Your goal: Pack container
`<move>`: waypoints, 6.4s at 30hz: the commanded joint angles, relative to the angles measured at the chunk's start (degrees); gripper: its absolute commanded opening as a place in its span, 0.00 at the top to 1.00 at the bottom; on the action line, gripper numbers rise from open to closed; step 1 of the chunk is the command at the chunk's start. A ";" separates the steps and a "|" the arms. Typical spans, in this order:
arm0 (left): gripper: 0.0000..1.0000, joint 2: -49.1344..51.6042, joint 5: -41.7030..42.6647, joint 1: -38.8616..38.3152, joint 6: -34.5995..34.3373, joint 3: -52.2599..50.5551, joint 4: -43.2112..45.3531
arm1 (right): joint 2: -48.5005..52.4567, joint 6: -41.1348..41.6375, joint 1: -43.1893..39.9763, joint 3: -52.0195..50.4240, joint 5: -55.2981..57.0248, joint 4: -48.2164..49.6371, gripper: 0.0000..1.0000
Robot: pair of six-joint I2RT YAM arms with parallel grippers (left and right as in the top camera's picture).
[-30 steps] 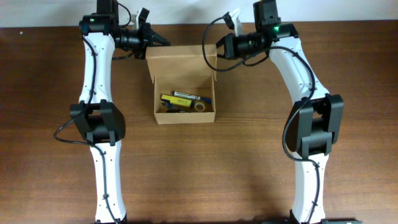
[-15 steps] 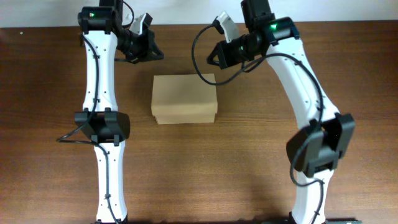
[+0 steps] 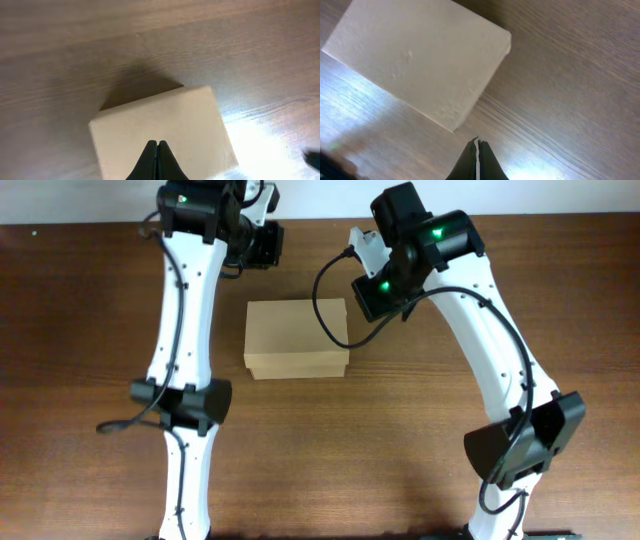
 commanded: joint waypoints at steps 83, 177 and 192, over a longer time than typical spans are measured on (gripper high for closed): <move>0.83 -83.93 -32.76 8.92 -1.51 -77.88 10.21 | -62.03 10.25 -3.89 -20.09 30.60 0.81 0.90; 0.00 -75.65 -32.28 8.92 -3.65 -104.85 25.79 | -113.04 18.80 -22.69 -106.64 15.78 46.42 0.01; 0.00 -75.65 -32.28 8.92 -3.63 -104.85 25.79 | -113.92 18.78 -22.69 -113.26 14.45 46.38 0.01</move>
